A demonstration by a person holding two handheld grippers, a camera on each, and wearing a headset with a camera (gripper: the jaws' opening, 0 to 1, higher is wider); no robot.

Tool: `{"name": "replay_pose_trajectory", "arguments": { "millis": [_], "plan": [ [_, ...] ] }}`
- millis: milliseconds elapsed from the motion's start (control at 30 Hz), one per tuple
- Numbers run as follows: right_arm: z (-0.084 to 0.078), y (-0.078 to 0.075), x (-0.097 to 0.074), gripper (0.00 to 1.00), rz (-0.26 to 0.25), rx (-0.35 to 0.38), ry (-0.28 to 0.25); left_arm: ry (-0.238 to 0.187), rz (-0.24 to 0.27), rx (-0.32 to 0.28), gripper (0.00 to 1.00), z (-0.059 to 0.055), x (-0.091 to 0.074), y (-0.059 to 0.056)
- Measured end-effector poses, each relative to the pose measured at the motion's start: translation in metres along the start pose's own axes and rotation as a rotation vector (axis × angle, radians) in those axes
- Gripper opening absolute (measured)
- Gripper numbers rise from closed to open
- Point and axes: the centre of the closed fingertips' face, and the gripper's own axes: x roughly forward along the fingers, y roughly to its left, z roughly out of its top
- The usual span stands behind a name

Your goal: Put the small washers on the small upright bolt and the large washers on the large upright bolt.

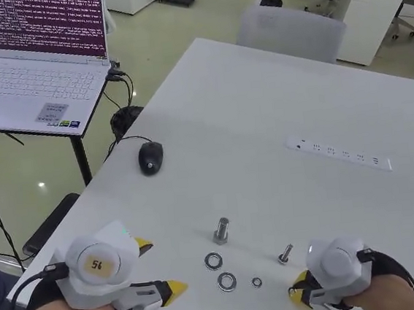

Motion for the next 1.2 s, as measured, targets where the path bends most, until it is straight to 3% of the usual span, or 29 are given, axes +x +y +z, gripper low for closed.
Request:
{"name": "replay_pose_trajectory", "arguments": {
  "millis": [400, 800, 1200],
  "plan": [
    [0.011, -0.017, -0.019, 0.13, -0.052, 0.025, -0.036, -0.001, -0.004, 0.001, 0.53, 0.001, 0.003, 0.000],
    [0.034, -0.050, -0.048, 0.13, -0.122, 0.011, -0.074, -0.005, -0.006, -0.005, 0.53, 0.002, 0.003, 0.000],
    [0.051, -0.062, -0.048, 0.13, -0.118, -0.012, -0.079, -0.018, -0.018, -0.022, 0.55, 0.004, 0.003, -0.002]
  ]
}}
